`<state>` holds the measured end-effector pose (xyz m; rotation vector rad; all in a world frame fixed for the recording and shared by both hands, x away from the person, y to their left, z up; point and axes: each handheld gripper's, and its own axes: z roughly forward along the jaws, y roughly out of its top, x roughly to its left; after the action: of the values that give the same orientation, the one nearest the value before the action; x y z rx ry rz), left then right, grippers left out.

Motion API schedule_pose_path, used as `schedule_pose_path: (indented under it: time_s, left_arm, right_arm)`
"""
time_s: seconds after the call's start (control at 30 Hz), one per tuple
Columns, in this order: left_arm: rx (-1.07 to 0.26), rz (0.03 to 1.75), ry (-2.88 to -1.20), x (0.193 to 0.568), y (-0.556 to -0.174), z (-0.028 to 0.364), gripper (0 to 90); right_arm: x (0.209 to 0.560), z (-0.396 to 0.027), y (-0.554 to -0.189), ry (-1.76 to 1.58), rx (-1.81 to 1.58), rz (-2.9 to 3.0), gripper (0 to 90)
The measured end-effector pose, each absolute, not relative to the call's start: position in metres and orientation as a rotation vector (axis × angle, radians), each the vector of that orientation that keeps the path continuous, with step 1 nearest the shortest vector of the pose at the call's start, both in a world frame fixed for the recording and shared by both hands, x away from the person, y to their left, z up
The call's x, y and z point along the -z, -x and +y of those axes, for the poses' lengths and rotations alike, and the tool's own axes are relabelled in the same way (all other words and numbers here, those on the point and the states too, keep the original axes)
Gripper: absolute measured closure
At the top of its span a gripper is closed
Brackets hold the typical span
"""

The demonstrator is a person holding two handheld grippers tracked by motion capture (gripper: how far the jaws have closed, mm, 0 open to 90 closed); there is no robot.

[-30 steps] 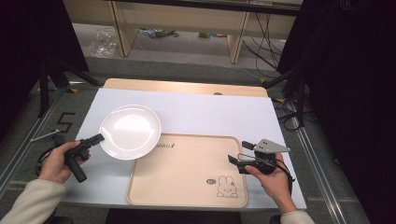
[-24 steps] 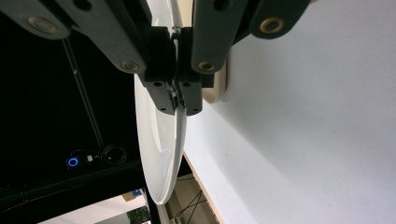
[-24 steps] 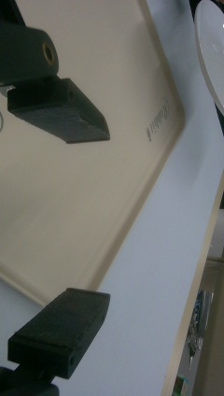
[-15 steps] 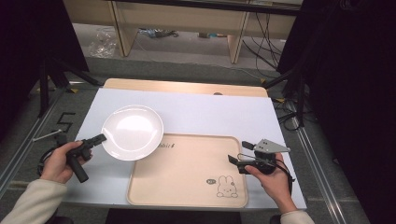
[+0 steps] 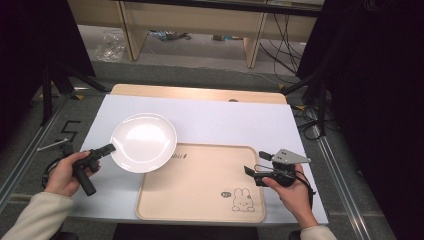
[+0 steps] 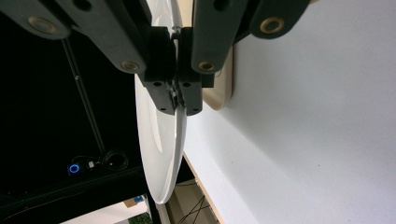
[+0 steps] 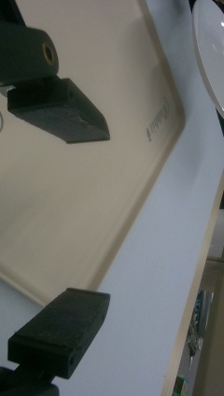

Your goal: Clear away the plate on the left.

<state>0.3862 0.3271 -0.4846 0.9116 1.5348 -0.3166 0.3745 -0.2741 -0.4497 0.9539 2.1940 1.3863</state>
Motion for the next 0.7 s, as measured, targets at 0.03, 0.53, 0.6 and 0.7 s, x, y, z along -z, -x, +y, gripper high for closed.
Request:
schedule_pose_path:
  time_s: [0.03,0.53,0.6,0.7]
  left_arm:
    - [0.322,1.534,-0.905,0.4845,-0.3867,0.3259,86.4]
    - [0.333,1.528,-0.93,0.4841,-0.3872,0.3175,86.3]
    - [0.333,1.53,-0.929,0.484,-0.3871,0.3169,86.3]
    - [0.338,1.542,-0.936,0.4833,-0.3863,0.3165,86.3]
  right_arm:
    - [0.4498,-0.2742,-0.3747,-0.95,-1.384,2.192,19.0]
    - [0.4494,-0.2743,-0.3743,-0.956,-1.383,2.197,19.0]
    - [0.4496,-0.2741,-0.3745,-0.954,-1.386,2.195,19.1]
    - [0.4499,-0.2743,-0.3747,-0.946,-1.383,2.192,19.0]
